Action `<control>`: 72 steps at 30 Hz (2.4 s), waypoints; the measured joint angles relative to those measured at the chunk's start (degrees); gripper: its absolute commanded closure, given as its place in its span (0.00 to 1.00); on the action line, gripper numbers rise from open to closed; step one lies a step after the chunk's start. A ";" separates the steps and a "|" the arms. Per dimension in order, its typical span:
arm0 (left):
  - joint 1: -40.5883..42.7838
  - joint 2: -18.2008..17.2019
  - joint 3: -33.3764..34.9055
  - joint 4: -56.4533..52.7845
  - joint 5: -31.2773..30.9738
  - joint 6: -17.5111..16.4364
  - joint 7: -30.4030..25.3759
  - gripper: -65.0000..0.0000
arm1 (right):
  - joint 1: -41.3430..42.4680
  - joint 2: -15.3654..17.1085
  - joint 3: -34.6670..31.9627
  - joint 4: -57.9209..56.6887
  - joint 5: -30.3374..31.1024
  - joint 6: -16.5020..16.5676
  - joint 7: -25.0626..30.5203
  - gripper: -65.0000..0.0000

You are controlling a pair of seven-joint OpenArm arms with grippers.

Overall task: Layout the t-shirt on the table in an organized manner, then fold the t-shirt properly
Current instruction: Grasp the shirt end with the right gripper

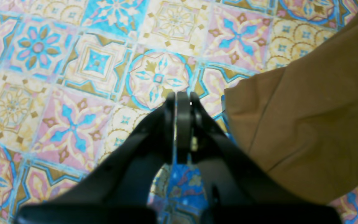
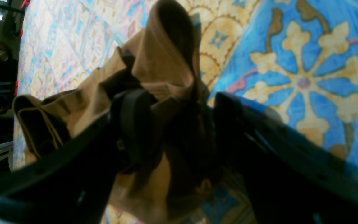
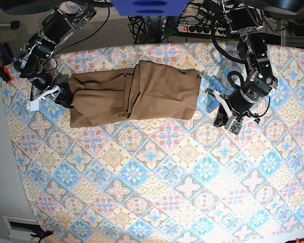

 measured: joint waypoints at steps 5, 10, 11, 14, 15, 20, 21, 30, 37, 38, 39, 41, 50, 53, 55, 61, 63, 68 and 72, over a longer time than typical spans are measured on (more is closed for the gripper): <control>0.28 0.11 0.02 0.00 -0.02 0.00 0.00 1.00 | 0.00 0.04 0.00 0.00 0.96 -0.04 -0.33 0.50; 0.52 0.11 0.02 0.00 -0.02 0.00 0.20 1.00 | -0.79 -0.26 -0.13 -0.55 8.87 -0.46 -3.39 0.50; 0.52 0.11 0.02 0.00 0.00 0.00 0.20 1.00 | -1.01 0.07 -0.17 -0.70 10.25 -0.46 -3.65 0.50; 0.52 0.11 0.02 0.00 0.02 0.02 0.22 1.00 | -0.94 0.98 -0.33 -0.70 13.05 -0.46 -3.45 0.50; 0.55 0.11 0.02 0.00 0.02 0.02 0.22 1.00 | -0.87 1.07 -0.33 -0.66 13.05 -0.46 -3.19 0.50; 0.52 0.26 0.09 0.00 0.02 0.00 0.22 1.00 | -0.50 1.22 -0.26 -0.72 12.70 -0.46 -3.72 0.50; 0.52 0.26 0.09 0.00 0.02 0.00 0.22 1.00 | -0.11 1.77 -0.26 -0.74 12.35 -0.46 -3.89 0.50; 0.52 0.24 0.09 0.00 0.02 0.00 0.24 1.00 | -0.13 2.64 -0.22 9.25 12.55 -0.52 -4.22 0.50; 0.52 0.22 1.09 -0.02 0.07 0.26 0.28 1.00 | -2.14 2.82 -0.55 15.37 13.14 -0.46 -3.43 0.50; 0.52 0.15 1.60 -0.02 0.11 0.26 0.26 1.00 | -3.23 2.56 -0.55 15.43 13.07 -0.44 -4.11 0.50; 0.52 0.13 2.08 -0.02 0.02 0.20 0.24 1.00 | -3.96 2.40 -0.55 15.41 12.70 -0.48 -4.39 0.50; 0.55 0.35 2.36 -0.02 -0.11 -0.22 0.22 1.00 | -4.11 2.25 -0.55 15.41 11.98 -0.48 -4.46 0.50; 0.61 0.28 2.25 -0.02 0.02 -0.02 0.24 1.00 | -4.76 1.49 -8.31 14.88 12.61 -0.46 -4.04 0.50; 0.61 0.28 2.08 -0.02 0.02 0.00 0.24 1.00 | -4.70 1.57 -10.97 14.84 12.90 -0.46 -3.67 0.50; 0.61 0.26 1.88 -0.02 0.04 0.00 0.24 1.00 | -4.87 1.46 -11.54 13.05 13.53 -0.44 -3.23 0.50; 0.66 0.28 1.88 -0.02 -0.02 -0.02 0.24 1.00 | -5.75 1.46 -11.52 6.97 12.17 -0.59 -3.87 0.50; 0.85 0.26 1.86 -0.02 0.02 0.04 0.13 1.00 | -5.57 1.51 -11.52 6.95 12.68 -0.57 -3.34 0.50; 1.01 0.26 1.95 -0.07 0.00 0.00 0.15 1.00 | -5.57 1.53 -11.52 6.69 12.85 -0.52 -3.21 0.50; 1.11 0.26 1.99 -0.07 0.02 0.02 0.15 1.00 | -5.51 1.49 -11.52 6.67 11.58 -0.48 -2.29 0.50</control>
